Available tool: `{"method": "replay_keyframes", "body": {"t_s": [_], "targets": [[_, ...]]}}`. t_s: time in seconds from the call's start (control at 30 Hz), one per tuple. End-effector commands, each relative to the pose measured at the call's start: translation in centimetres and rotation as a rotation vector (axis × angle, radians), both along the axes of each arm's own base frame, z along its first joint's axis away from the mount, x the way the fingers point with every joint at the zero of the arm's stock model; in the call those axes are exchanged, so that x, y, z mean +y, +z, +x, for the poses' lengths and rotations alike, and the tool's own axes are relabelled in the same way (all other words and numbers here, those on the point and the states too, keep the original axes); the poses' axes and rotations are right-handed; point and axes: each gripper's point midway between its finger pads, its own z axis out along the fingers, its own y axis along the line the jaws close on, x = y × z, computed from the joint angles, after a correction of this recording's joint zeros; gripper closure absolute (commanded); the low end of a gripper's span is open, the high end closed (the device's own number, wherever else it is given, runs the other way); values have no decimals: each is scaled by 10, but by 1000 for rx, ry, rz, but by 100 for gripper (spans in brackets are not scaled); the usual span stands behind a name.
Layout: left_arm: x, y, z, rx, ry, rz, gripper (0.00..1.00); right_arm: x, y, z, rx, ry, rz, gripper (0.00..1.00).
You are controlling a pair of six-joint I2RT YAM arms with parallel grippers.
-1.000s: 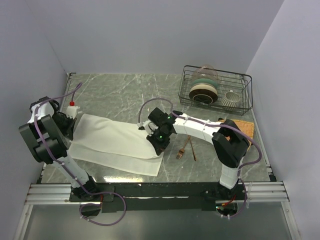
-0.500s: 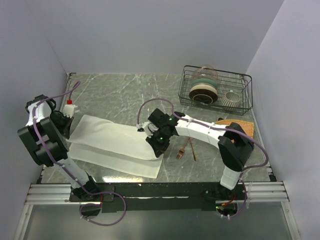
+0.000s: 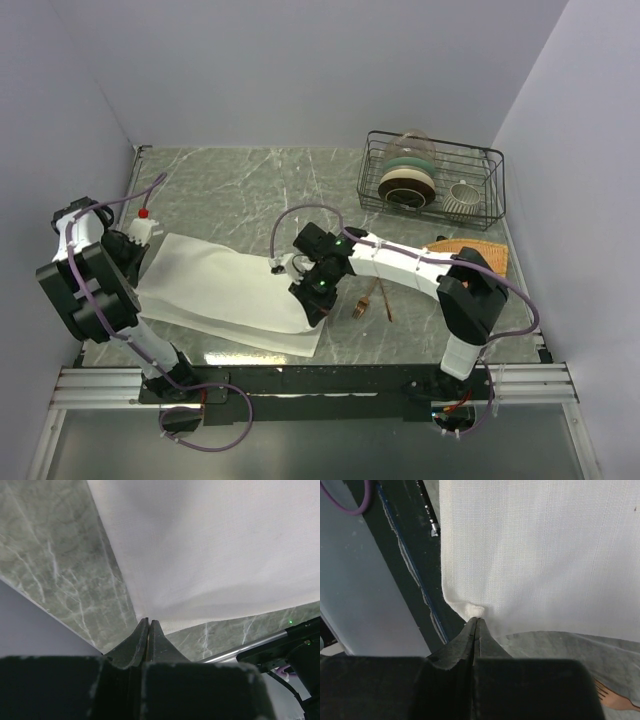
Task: Fold the napkin into a case and place the utensils inside
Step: Fold and flatten the napkin at the center of the board.
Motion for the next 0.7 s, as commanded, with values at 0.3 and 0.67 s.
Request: {"method": "replay_keyframes", "body": {"t_s": [0.3, 0.67], "targets": [[10, -16, -1, -11, -7, 19, 99, 15, -27, -15, 61, -5, -21, 100], [5, -20, -9, 5, -34, -2, 58, -2, -31, -23, 100, 122, -83, 58]]}}
